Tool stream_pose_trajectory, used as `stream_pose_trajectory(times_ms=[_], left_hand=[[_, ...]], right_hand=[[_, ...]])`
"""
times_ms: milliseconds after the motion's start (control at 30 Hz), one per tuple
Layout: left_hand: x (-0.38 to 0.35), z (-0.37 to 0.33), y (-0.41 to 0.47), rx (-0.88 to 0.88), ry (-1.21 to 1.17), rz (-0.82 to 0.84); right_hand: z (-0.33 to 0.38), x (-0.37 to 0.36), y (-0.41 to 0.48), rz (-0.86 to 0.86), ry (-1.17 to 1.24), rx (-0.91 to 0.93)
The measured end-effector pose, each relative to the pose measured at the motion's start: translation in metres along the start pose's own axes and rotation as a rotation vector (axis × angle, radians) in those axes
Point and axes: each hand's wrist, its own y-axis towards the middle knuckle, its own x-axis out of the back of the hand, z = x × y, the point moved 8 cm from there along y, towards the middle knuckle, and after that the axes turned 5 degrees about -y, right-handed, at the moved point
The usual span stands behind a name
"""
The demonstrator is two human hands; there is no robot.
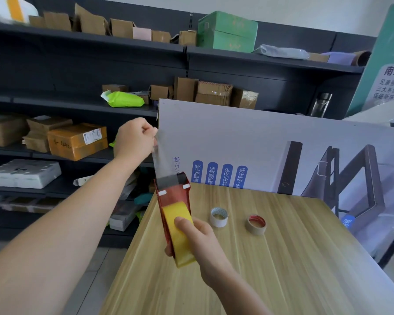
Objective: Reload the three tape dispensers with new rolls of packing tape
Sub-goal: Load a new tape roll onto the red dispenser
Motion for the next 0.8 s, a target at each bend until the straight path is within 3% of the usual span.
stream_pose_trajectory(times_ms=[267, 467, 800], left_hand=[[-0.013, -0.002, -0.003, -0.046, 0.046, 0.069], [0.002, 0.012, 0.016, 0.088, 0.053, 0.013], [-0.01, -0.002, 0.016, 0.024, -0.01, 0.061]], right_hand=[[-0.013, 0.007, -0.002, -0.086, -0.01, -0.083], [-0.005, 0.001, -0.005, 0.004, 0.007, 0.011], [-0.012, 0.018, -0.005, -0.11, -0.053, -0.066]])
